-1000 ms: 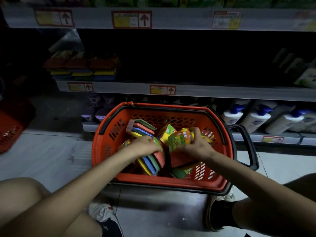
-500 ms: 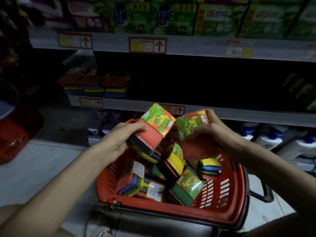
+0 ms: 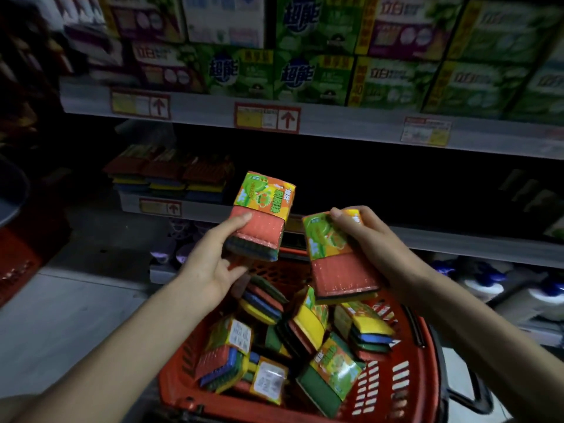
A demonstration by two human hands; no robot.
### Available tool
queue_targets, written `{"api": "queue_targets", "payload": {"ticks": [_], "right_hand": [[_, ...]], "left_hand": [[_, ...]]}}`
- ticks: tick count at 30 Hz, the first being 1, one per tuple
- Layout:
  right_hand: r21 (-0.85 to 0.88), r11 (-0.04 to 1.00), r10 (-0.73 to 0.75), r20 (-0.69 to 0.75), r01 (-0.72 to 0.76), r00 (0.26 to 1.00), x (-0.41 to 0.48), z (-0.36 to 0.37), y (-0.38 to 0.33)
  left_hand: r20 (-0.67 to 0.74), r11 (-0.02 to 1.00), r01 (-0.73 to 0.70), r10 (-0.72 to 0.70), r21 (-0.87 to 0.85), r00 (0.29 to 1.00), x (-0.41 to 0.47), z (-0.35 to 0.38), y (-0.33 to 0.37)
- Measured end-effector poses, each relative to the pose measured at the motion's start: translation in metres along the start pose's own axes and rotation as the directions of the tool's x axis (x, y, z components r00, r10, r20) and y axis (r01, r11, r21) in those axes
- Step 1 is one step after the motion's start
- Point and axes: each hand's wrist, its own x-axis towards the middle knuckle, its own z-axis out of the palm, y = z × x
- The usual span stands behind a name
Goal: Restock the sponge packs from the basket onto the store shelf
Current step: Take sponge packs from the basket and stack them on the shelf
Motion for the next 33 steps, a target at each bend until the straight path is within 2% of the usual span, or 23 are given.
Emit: {"api": "queue_targets", "payload": {"ticks": [5, 8, 11, 15, 20, 24, 33], "right_hand": [[0.005, 0.999, -0.039, 0.019, 0.039, 0.999, 0.012, 0.014, 0.000], [-0.046, 0.997, -0.058, 0.038, 0.060, 0.998, 0.021, 0.020, -0.001], [-0.129, 0.987, -0.088, 0.061, 0.096, 0.994, 0.028, 0.024, -0.002], [-0.158, 0.982, -0.084, 0.109, 0.101, 0.990, 0.035, 0.039, 0.000], [-0.122, 0.988, -0.071, 0.151, 0.090, 0.986, 0.038, 0.061, 0.005], [-0.103, 0.991, -0.065, 0.168, 0.083, 0.984, 0.042, 0.072, 0.009], [-0.069, 0.987, -0.128, 0.192, 0.144, 0.973, 0.063, 0.085, 0.016]], "left_hand": [[0.032, 0.998, -0.044, 0.046, -0.041, 0.998, 0.012, 0.001, 0.000], [-0.012, 0.996, -0.080, 0.079, -0.050, 0.997, 0.020, -0.005, 0.005], [-0.033, 0.994, -0.075, 0.073, -0.074, 0.997, 0.028, -0.012, 0.010], [-0.100, 0.994, -0.062, 0.053, -0.094, 0.994, 0.037, -0.018, 0.015], [-0.162, 0.998, -0.060, 0.059, -0.004, 0.985, 0.045, -0.020, 0.020], [-0.197, 0.993, -0.117, 0.108, -0.034, 0.975, 0.054, -0.015, 0.024], [-0.193, 0.964, -0.248, 0.262, 0.091, 0.946, 0.068, 0.001, 0.025]]}}
